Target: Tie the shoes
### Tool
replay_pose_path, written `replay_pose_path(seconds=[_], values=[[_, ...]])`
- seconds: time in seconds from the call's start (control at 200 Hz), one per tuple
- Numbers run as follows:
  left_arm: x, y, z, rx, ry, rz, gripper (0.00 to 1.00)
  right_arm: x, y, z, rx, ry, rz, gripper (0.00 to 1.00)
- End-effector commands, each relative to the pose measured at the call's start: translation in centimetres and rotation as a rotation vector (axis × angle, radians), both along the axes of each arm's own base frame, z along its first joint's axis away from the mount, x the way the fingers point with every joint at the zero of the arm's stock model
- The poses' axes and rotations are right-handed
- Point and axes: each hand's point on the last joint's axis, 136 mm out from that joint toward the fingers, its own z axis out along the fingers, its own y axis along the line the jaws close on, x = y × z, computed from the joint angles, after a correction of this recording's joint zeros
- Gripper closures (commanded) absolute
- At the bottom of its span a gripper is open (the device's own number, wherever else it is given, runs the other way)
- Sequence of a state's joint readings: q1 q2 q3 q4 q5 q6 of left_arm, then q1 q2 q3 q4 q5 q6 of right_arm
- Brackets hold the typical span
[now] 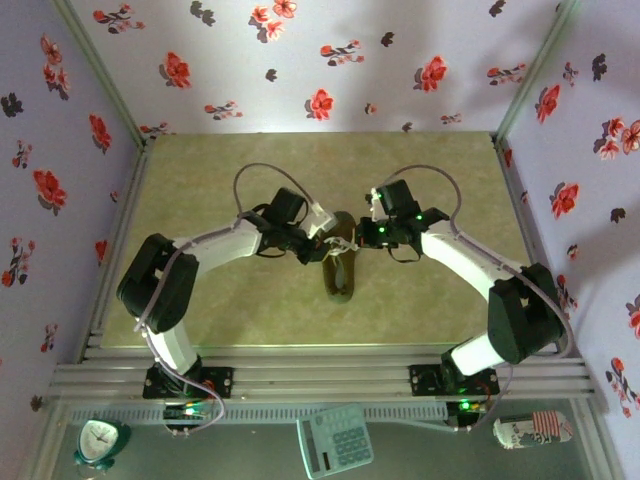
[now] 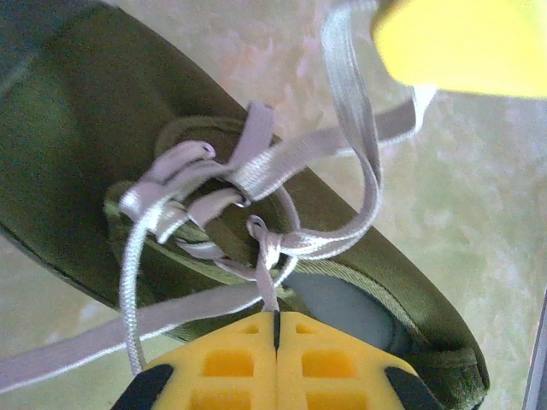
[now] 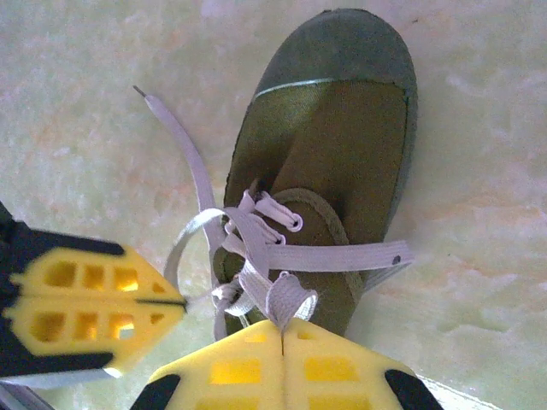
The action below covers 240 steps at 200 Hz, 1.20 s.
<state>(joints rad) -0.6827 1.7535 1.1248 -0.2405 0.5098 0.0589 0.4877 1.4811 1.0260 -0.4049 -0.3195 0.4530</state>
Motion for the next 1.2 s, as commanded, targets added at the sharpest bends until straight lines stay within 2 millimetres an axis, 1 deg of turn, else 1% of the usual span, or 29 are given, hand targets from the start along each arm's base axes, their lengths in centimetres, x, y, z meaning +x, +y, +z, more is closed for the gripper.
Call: replay_pose_path(seconds=[0.0,0.06,0.205,0.225,0.33,0.39,0.52,0.59,0.645,0.69,0.83,0.895,0.975,1.0,1.025,1.04,1.095,1.135,1.195], values=[[-1.2,0.1,0.3,-0.010,0.028,-0.004,1.00,0.2,0.2,0.7,0.020,-0.039,0.018,1.00],[-1.4,0.0,0.0,-0.011,0.038,0.002,1.00,0.1,0.2,0.6,0.021,-0.036,0.019,1.00],[-1.1,-0.5,-0.9,-0.003,0.050,0.034,1.00,0.1,0.3,0.5,0.023,-0.035,0.018,1.00],[-1.1,-0.5,-0.9,-0.004,0.050,0.037,0.99,0.1,0.2,0.5,0.023,-0.036,0.018,1.00],[-0.9,-1.0,-0.9,-0.020,0.059,0.054,0.80,0.1,0.2,0.5,0.023,-0.038,0.019,1.00],[-0.9,-1.0,-0.5,-0.031,0.049,0.057,0.72,0.1,0.2,0.6,0.022,-0.044,0.022,1.00],[-0.6,-0.4,1.2,-0.047,0.003,0.074,0.52,0.1,0.3,0.9,0.032,-0.085,0.042,1.00],[-0.2,0.0,2.3,-0.062,-0.032,0.093,0.42,0.1,1.0,1.1,0.059,-0.137,0.099,1.00],[0.5,0.5,3.1,-0.073,-0.065,0.124,0.37,0.0,1.3,1.2,0.068,-0.186,0.147,1.00],[1.1,1.0,3.6,-0.079,-0.091,0.152,0.33,0.0,1.4,0.8,0.061,-0.219,0.174,1.00],[3.3,2.5,5.6,-0.081,-0.199,0.231,0.24,0.4,1.3,-0.1,0.010,-0.266,0.231,1.00],[4.0,2.9,6.5,-0.074,-0.263,0.252,0.23,0.6,1.4,-0.2,0.005,-0.285,0.243,1.00],[5.6,3.5,7.4,-0.069,-0.335,0.313,0.20,1.1,1.4,-0.2,0.002,-0.311,0.237,1.00],[6.0,3.6,7.6,-0.065,-0.369,0.299,0.18,1.2,1.4,-0.1,0.004,-0.319,0.235,1.00],[6.4,3.7,7.5,-0.063,-0.386,0.305,0.13,1.3,1.4,-0.1,0.004,-0.324,0.233,1.00],[6.6,3.7,7.5,-0.061,-0.402,0.301,0.12,1.5,1.5,0.0,0.005,-0.330,0.231,1.00],[6.8,3.6,6.9,-0.045,-0.479,0.234,0.13,1.7,1.6,0.1,0.007,-0.335,0.227,1.00],[6.8,3.5,6.6,-0.043,-0.525,0.207,0.17,2.0,1.6,0.2,0.005,-0.341,0.216,1.00],[6.7,3.5,6.3,-0.047,-0.553,0.178,0.20,2.3,1.6,0.4,0.012,-0.355,0.201,1.00]])
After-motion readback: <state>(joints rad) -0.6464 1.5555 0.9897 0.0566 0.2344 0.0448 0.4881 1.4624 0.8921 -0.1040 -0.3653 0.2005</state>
